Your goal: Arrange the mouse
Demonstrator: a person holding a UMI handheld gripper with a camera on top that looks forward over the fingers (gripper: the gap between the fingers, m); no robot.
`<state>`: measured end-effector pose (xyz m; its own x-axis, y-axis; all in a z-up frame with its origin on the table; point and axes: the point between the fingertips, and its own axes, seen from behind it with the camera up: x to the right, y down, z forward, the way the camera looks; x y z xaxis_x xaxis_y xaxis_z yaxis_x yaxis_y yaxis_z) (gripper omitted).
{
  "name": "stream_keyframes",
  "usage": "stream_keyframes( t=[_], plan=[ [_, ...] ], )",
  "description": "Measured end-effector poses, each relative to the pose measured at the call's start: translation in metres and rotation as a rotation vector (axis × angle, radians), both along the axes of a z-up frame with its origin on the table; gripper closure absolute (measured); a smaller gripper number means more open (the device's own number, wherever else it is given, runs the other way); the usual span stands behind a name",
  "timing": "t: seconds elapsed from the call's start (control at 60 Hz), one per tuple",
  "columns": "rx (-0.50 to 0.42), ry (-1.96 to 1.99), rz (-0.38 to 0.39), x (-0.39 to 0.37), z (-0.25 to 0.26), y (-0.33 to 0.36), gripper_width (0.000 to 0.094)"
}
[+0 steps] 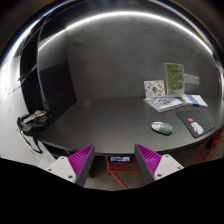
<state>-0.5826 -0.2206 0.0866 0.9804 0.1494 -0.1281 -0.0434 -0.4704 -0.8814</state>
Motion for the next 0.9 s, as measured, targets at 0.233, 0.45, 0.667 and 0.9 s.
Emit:
stream_keyframes(
  t=[0.233, 0.45, 0.667, 0.9],
  plan=[
    [-0.005, -0.019, -0.011, 0.038, -0.006, 0.017, 0.0107],
    [-0.005, -0.027, -0.025, 0.117, -0.028, 0.049, 0.0109],
    [-0.024, -0.146, -0.048, 0.224, -0.078, 0.110, 0.0108],
    [-0.046, -0.145, 0.073, 0.227, -0.102, 0.158, 0.0130]
  ],
)
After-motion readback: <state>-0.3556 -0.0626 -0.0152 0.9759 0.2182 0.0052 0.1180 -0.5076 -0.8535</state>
